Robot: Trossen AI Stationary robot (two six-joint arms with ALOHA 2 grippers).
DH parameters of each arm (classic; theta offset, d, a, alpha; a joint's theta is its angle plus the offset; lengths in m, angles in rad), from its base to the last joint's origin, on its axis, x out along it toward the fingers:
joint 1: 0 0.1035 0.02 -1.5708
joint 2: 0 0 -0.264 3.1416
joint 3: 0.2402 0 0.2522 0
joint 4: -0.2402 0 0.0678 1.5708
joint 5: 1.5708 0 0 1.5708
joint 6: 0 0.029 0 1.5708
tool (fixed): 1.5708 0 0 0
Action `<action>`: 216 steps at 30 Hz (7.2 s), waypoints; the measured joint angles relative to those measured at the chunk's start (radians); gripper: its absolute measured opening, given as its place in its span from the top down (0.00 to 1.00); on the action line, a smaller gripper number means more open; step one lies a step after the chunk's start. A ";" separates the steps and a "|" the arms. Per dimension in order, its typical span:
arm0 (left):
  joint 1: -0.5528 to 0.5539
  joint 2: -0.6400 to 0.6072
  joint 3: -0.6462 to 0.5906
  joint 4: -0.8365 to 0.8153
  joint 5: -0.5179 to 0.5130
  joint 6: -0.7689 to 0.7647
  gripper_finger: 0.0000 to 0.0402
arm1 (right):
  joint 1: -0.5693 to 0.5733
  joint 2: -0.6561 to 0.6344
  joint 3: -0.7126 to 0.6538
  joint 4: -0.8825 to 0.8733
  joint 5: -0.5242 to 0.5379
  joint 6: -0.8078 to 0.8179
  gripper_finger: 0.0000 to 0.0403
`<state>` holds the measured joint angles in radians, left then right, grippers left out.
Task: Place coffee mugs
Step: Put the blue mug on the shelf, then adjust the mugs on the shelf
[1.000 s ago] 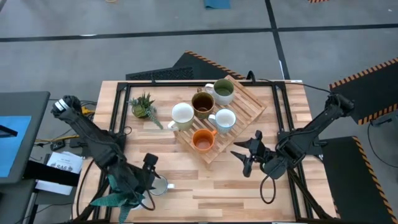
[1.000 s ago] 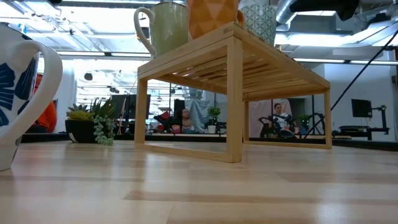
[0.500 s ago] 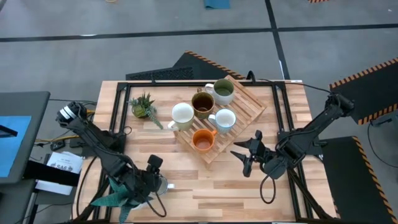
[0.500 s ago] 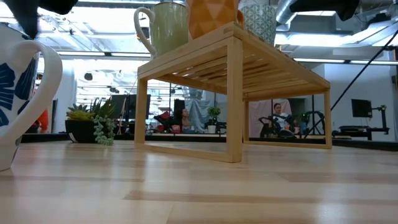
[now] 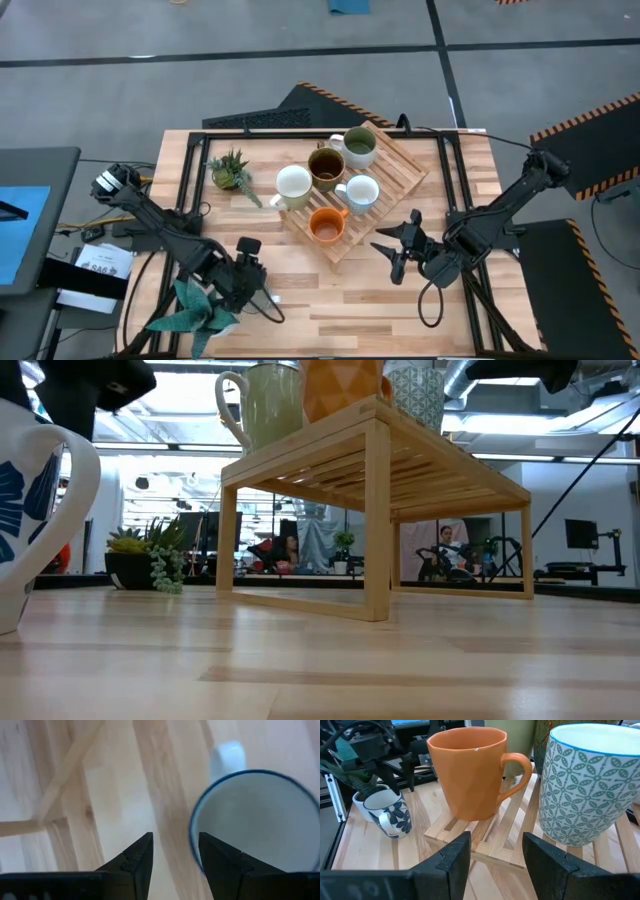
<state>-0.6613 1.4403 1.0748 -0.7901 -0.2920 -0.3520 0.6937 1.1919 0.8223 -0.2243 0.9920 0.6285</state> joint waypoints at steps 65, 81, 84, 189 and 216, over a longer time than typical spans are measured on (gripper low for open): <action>0.164 0.446 0.499 0.448 0.092 0.711 1.00 | 0.000 0.000 -0.001 0.061 -0.007 -0.054 0.50; 0.274 0.587 0.678 0.456 0.094 0.756 1.00 | 0.008 -0.002 0.025 0.080 0.001 -0.108 0.50; 0.288 0.605 0.678 0.444 0.099 0.754 1.00 | 0.015 -0.002 0.031 0.087 0.002 -0.114 0.50; 0.241 -0.111 -0.048 0.518 -0.425 0.389 1.00 | 0.022 -0.001 0.031 0.089 0.001 -0.113 0.50; 0.297 -0.274 0.015 0.454 -0.785 0.594 1.00 | 0.017 -0.001 0.031 0.089 0.000 -0.113 0.50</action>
<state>-0.3639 1.1660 1.0901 -0.3361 -1.0768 0.2420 0.7109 1.1912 0.8536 -0.1356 0.9924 0.5152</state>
